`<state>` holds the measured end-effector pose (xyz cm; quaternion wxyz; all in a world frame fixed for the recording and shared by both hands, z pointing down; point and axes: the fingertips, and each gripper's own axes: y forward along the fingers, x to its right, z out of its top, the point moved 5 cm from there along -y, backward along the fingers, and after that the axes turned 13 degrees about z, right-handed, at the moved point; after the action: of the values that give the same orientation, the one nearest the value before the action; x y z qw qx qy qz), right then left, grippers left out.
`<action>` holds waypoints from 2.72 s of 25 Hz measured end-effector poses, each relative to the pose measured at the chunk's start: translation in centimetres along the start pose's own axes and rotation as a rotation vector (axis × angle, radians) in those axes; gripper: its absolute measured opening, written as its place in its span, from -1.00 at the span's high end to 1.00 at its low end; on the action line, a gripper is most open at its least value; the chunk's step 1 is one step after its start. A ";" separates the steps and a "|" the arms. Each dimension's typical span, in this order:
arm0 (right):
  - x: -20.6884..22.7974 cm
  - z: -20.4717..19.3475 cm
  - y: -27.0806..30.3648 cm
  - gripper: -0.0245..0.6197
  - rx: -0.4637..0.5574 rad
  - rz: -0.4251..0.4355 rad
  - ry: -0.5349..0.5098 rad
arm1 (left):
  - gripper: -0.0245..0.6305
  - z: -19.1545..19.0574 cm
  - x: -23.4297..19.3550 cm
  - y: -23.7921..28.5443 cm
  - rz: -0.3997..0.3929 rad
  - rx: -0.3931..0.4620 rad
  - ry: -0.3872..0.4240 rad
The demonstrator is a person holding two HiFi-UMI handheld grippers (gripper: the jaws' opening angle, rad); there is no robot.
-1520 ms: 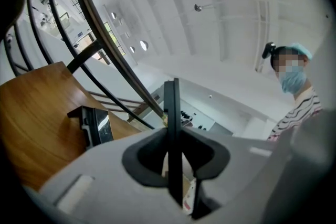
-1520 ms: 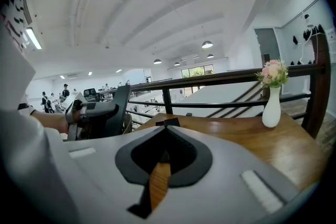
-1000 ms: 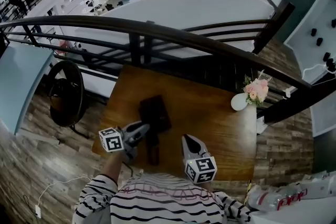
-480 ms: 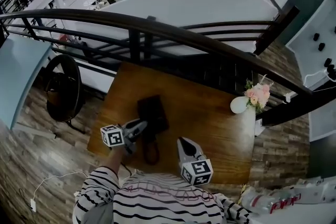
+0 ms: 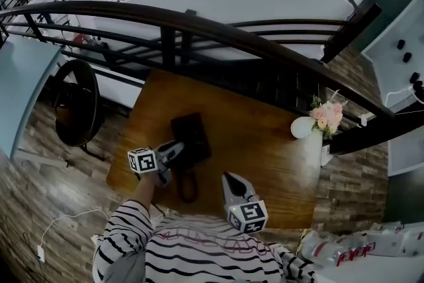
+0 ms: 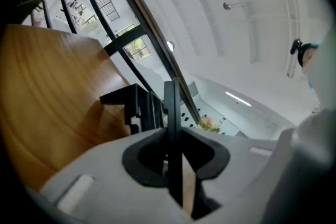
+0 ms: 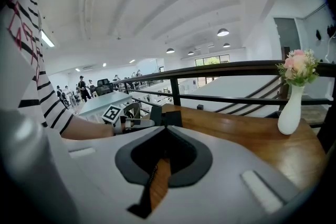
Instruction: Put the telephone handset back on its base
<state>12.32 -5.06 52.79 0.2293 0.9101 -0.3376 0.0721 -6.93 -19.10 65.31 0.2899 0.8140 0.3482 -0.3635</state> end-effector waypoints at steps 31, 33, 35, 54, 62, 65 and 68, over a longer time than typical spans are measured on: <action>2.2 -1.3 -0.5 0.92 -0.038 0.001 0.028 | 0.70 -0.4 -4.3 2.6 0.018 -0.001 -0.147; 2.3 -1.4 -0.5 0.92 -0.041 0.003 0.028 | 0.70 -0.3 -4.2 2.7 -0.002 0.001 -0.142; 2.3 -1.4 -0.3 0.92 -0.043 0.007 0.026 | 0.70 -0.2 -4.3 2.8 -0.008 0.000 -0.145; 1.4 -1.1 0.7 0.92 -0.050 0.046 0.008 | 0.69 -0.3 -4.3 2.4 0.029 0.029 -0.155; 0.6 -1.0 0.5 0.92 -0.044 0.043 0.008 | 0.65 -0.4 -4.0 1.7 0.071 0.036 -0.135; 0.5 -1.0 0.3 0.92 -0.041 0.040 0.010 | 0.59 -0.3 -3.8 1.6 0.097 0.037 -0.112; 0.6 -1.2 0.1 0.92 -0.038 0.038 0.010 | 0.43 -0.3 -4.2 1.3 0.142 0.049 -0.101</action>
<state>12.80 -4.93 54.04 0.2466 0.8987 -0.3548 0.0746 -7.86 -21.16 69.06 0.3122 0.8241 0.2658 -0.3908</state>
